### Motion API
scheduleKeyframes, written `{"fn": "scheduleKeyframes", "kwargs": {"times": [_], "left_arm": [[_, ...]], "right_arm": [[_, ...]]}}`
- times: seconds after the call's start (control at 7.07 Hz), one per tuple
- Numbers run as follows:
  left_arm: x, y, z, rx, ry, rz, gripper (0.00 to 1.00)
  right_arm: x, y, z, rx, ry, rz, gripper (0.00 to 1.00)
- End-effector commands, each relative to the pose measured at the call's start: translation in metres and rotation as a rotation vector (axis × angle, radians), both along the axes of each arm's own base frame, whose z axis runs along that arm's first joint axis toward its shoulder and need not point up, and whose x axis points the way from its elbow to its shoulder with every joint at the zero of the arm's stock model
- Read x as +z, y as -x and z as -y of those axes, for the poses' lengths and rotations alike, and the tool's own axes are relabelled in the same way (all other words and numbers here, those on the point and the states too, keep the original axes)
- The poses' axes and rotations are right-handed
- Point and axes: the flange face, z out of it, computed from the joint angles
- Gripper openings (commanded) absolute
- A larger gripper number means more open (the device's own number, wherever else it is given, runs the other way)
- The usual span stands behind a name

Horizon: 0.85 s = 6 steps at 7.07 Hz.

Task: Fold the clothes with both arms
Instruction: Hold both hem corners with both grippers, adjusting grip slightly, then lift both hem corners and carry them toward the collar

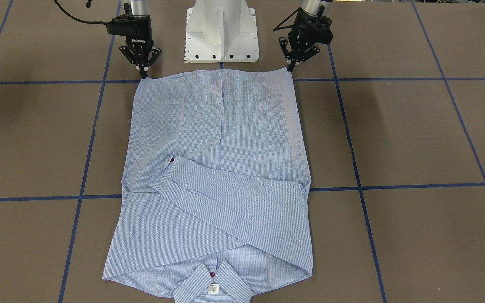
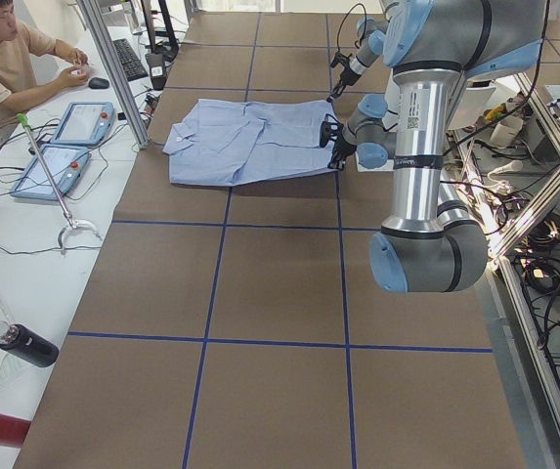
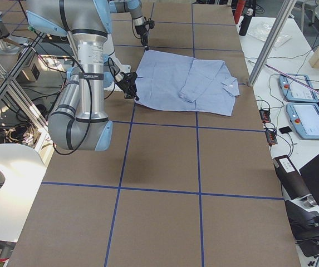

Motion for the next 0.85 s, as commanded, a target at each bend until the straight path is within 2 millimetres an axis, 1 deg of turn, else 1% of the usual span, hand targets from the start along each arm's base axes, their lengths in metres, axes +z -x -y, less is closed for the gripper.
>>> {"fn": "scheduleKeyframes", "kwargs": {"times": [0.0,0.14,0.28,0.42,0.57,0.71], "left_arm": [[-0.071,0.081,-0.018,0.083,0.036,-0.074,0.00],[-0.092,0.112,-0.025,0.114,0.046,-0.111,0.00],[-0.106,0.135,-0.030,0.139,0.054,-0.143,0.00],[-0.109,0.149,-0.017,0.123,0.071,-0.150,0.00],[-0.109,0.157,-0.003,0.109,0.041,-0.128,0.00],[-0.099,0.151,0.019,0.067,0.009,-0.080,0.00]], "right_arm": [[-0.080,-0.076,0.001,-0.053,0.067,0.073,0.00],[-0.108,-0.100,-0.006,-0.096,0.096,0.093,0.00],[-0.132,-0.126,-0.008,-0.127,0.123,0.142,0.00],[-0.143,-0.131,0.001,-0.112,0.132,0.169,0.00],[-0.143,-0.137,0.015,-0.075,0.123,0.161,0.00],[-0.152,-0.137,0.023,-0.069,0.105,0.174,0.00]]}}
